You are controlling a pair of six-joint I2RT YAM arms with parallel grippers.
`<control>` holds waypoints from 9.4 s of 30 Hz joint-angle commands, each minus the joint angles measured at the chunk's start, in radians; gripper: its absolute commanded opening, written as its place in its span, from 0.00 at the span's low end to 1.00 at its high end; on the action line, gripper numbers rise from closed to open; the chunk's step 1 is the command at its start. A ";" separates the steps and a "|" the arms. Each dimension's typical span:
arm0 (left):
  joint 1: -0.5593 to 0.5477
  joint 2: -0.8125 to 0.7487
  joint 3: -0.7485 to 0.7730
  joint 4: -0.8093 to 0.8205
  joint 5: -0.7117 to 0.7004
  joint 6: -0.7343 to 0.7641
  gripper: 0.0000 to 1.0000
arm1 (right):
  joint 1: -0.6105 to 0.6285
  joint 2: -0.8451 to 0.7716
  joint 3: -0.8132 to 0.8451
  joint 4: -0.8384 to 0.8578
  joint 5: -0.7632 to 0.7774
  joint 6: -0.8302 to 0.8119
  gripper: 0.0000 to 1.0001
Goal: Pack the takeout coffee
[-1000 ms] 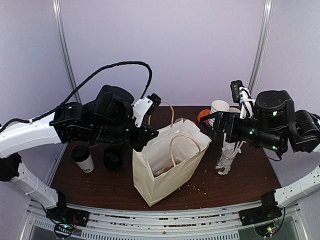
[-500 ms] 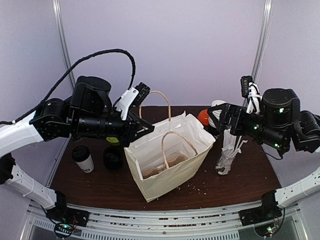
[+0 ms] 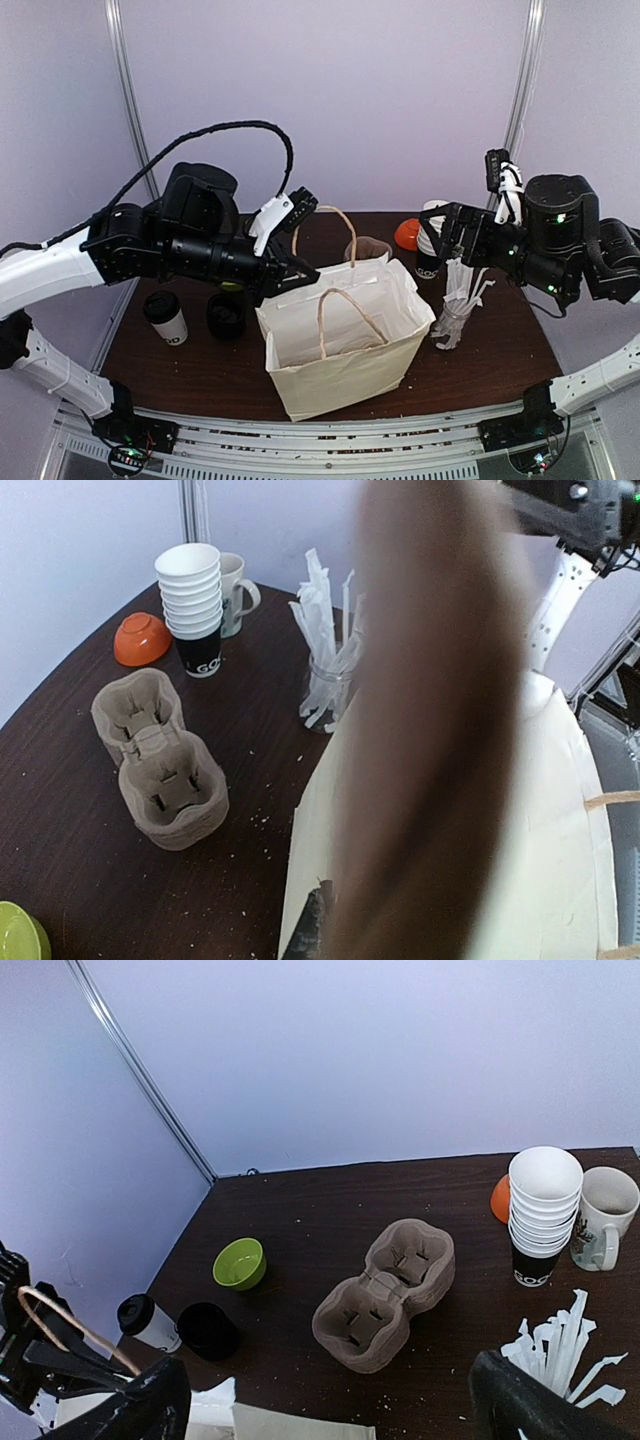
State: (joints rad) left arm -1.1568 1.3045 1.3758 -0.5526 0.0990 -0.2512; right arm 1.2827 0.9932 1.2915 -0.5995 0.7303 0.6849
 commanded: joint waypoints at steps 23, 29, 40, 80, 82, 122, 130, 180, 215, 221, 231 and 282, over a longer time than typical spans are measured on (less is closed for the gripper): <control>0.158 0.101 0.049 0.098 0.349 0.071 0.00 | -0.050 0.010 -0.043 0.002 -0.042 0.019 1.00; 0.162 0.130 0.034 0.078 0.328 0.095 0.00 | -0.061 0.010 -0.054 0.016 -0.054 0.015 1.00; 0.214 0.199 0.018 0.069 0.365 0.111 0.00 | -0.068 -0.006 -0.067 0.015 -0.064 0.019 1.00; 0.236 -0.347 -0.290 0.067 -0.491 -0.317 0.98 | -0.101 0.021 -0.063 0.091 -0.132 -0.115 1.00; 0.264 -0.386 -0.298 -0.025 -0.569 -0.402 0.98 | -0.101 0.021 -0.053 0.091 -0.136 -0.142 1.00; 0.844 -0.290 -0.618 -0.146 -0.357 -0.515 0.98 | -0.106 0.057 -0.056 0.073 -0.182 -0.187 1.00; 0.844 -0.267 -0.635 -0.116 -0.345 -0.500 0.98 | -0.105 0.069 -0.050 0.072 -0.184 -0.181 1.00; 0.844 -0.318 -0.537 -0.201 -0.271 -0.501 0.98 | -0.107 0.069 -0.056 0.079 -0.203 -0.181 1.00; 0.829 -0.227 -0.538 -0.300 -0.302 -0.458 0.98 | -0.110 0.066 -0.069 0.083 -0.206 -0.182 1.00; 0.829 -0.198 -0.541 -0.295 -0.308 -0.458 0.98 | -0.111 0.068 -0.070 0.086 -0.207 -0.184 1.00; 0.829 -0.214 -0.505 -0.284 -0.270 -0.435 0.98 | -0.111 0.065 -0.071 0.079 -0.203 -0.180 1.00; 0.786 -0.133 -0.510 -0.346 -0.301 -0.432 0.98 | -0.124 0.053 -0.090 0.090 -0.213 -0.194 1.00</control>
State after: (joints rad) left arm -0.3668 1.1622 0.8783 -0.9195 -0.1940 -0.6830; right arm 1.1652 1.0657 1.2064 -0.5163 0.5114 0.4995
